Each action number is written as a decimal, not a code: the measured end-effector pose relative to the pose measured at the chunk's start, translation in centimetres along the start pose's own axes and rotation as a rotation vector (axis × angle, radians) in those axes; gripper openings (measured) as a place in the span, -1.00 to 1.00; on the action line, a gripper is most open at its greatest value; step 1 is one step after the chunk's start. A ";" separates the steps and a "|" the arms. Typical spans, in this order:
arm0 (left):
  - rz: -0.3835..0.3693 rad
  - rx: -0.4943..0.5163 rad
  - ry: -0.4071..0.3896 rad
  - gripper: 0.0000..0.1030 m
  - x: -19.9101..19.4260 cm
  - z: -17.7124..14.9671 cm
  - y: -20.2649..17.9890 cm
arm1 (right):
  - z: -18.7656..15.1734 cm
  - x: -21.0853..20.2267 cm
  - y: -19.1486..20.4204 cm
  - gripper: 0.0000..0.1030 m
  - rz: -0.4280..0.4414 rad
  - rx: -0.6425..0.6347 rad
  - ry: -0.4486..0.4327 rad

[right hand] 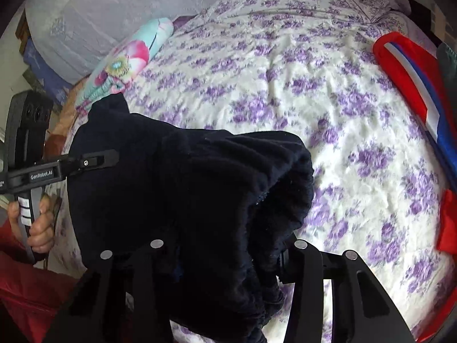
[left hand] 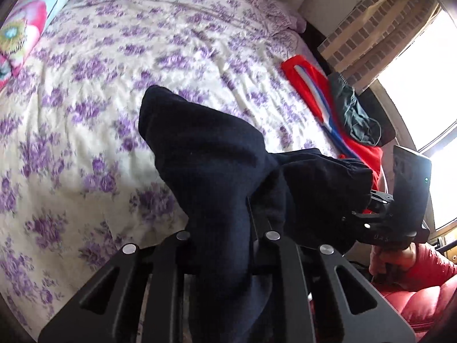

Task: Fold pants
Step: 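Lower the folded pants onto the bed and open both tools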

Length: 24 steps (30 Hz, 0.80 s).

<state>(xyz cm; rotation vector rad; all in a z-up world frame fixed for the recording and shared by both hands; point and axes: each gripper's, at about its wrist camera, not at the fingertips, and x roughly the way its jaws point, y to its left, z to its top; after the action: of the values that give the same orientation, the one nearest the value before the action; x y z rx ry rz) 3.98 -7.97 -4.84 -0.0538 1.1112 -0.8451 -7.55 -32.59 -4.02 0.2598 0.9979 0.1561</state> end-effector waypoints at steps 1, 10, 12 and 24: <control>-0.005 -0.004 -0.025 -0.69 -0.7 1.0 0.0 | 1.1 -0.4 0.1 -0.11 0.000 -0.009 -0.028; 0.085 -0.033 -0.188 -0.70 -2.2 10.7 2.9 | 13.6 1.1 1.8 -0.15 0.039 -0.171 -0.177; 0.115 -0.049 -0.210 -0.70 -2.0 12.8 4.1 | 16.6 2.6 2.1 -0.15 0.049 -0.208 -0.179; 0.227 -0.166 -0.277 -0.70 0.8 27.4 13.7 | 36.1 13.1 2.3 -0.15 0.124 -0.265 -0.163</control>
<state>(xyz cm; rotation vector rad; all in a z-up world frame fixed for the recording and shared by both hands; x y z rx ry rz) 33.95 -8.81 1.63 -0.1748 0.9041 -0.5234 29.93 -32.29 4.60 0.0897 0.7889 0.3710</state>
